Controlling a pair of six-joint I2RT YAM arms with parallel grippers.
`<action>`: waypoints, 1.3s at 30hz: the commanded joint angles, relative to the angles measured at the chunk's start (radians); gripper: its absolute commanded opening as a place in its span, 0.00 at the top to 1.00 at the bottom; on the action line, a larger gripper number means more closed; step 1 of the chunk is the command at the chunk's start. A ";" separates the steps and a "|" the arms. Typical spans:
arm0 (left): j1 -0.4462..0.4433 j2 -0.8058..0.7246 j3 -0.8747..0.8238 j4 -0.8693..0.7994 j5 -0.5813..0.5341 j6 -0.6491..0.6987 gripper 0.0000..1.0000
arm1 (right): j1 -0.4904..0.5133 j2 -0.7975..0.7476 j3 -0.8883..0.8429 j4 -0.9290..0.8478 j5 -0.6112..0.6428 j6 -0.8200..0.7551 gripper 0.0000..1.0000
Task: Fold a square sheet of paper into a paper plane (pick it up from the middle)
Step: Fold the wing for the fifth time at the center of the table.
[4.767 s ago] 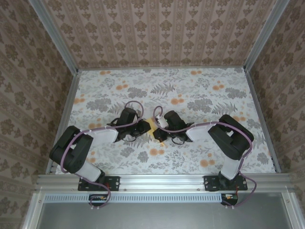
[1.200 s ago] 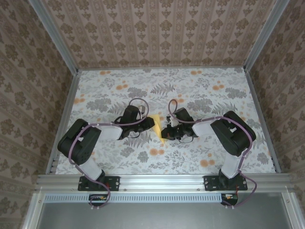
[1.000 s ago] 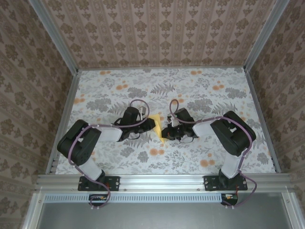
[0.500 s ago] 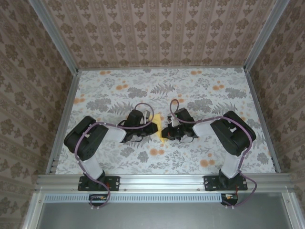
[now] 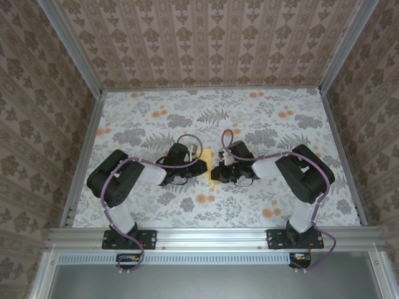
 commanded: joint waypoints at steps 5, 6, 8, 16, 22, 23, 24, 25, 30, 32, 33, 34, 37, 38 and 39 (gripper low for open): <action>-0.008 0.023 0.038 -0.114 -0.027 0.010 0.86 | 0.001 -0.014 0.014 -0.118 0.028 -0.044 0.84; -0.008 0.024 0.040 -0.123 -0.028 0.013 0.86 | 0.000 -0.029 0.016 -0.130 0.024 -0.047 0.83; -0.009 0.027 0.042 -0.130 -0.029 0.015 0.87 | 0.001 -0.050 0.022 -0.157 0.017 -0.056 0.82; -0.009 0.031 0.039 -0.130 -0.031 0.013 0.87 | 0.004 -0.062 0.015 -0.190 -0.030 -0.066 0.87; -0.011 0.034 0.039 -0.132 -0.034 0.009 0.87 | 0.022 -0.041 0.026 -0.214 -0.036 -0.088 0.89; -0.010 0.035 0.039 -0.132 -0.035 0.007 0.87 | 0.024 -0.032 0.028 -0.225 -0.025 -0.096 0.89; -0.011 0.034 0.038 -0.133 -0.035 0.007 0.88 | 0.024 -0.027 0.032 -0.234 -0.019 -0.100 0.89; -0.011 0.037 0.039 -0.133 -0.035 0.007 0.88 | 0.024 -0.027 0.034 -0.240 -0.016 -0.103 0.89; -0.011 0.037 0.038 -0.138 -0.038 0.006 0.87 | 0.025 -0.086 0.044 -0.264 -0.008 -0.108 0.83; -0.012 0.037 0.037 -0.138 -0.039 0.006 0.87 | 0.024 -0.103 0.049 -0.282 0.000 -0.114 0.83; -0.011 0.037 0.037 -0.138 -0.039 0.006 0.88 | 0.024 -0.104 0.049 -0.286 -0.001 -0.116 0.83; -0.012 0.038 0.037 -0.138 -0.038 0.006 0.88 | 0.024 -0.102 0.049 -0.290 -0.002 -0.118 0.84; -0.013 0.041 0.039 -0.138 -0.039 0.005 0.88 | 0.026 -0.087 0.049 -0.285 -0.008 -0.118 0.88; -0.014 0.043 0.039 -0.138 -0.039 0.004 0.88 | 0.028 -0.079 0.050 -0.284 -0.009 -0.118 0.89; -0.014 0.044 0.039 -0.137 -0.039 0.005 0.88 | 0.030 -0.073 0.052 -0.284 -0.012 -0.116 0.90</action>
